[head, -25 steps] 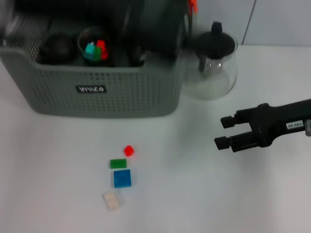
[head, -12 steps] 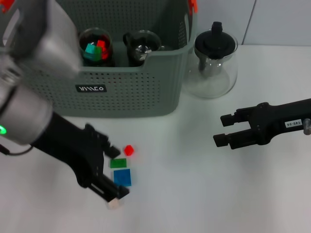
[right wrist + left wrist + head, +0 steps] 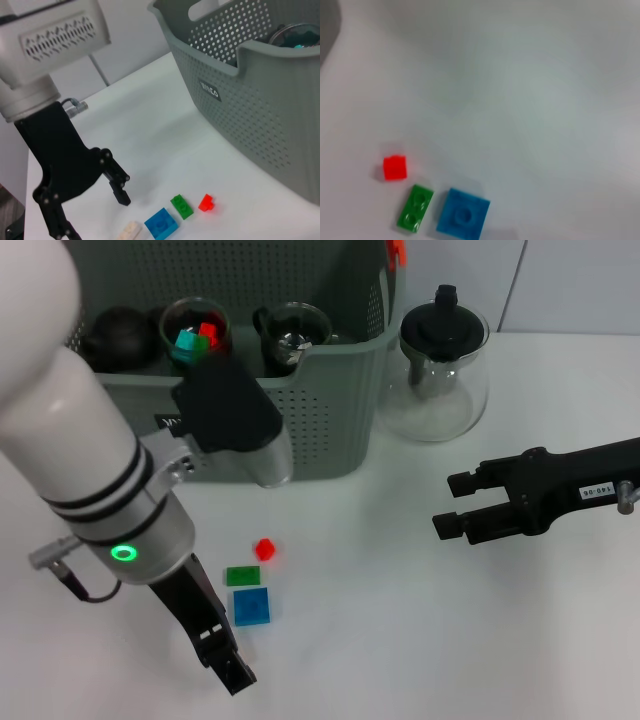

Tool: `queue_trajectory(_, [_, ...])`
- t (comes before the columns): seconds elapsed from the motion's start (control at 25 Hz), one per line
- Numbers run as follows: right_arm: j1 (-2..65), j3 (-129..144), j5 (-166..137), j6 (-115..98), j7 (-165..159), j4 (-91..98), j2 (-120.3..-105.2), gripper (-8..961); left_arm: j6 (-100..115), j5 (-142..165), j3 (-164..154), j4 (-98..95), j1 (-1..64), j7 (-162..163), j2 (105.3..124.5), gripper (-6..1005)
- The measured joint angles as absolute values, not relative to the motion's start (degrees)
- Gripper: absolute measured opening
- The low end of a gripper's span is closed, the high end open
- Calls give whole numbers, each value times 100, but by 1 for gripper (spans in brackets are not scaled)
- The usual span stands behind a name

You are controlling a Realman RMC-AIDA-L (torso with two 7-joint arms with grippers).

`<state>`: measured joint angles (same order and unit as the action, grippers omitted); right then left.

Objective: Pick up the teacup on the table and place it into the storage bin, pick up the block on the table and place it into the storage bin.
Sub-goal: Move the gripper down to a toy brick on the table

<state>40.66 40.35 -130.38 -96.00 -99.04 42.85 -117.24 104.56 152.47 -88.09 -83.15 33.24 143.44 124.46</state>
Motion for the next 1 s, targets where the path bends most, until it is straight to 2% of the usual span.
queue_trajectory(1.0, [3987, 3993, -13034, -9589, -9862, 4245, -11738, 821, 9446, 15889, -10236, -7827, 3324, 14872, 12480, 828])
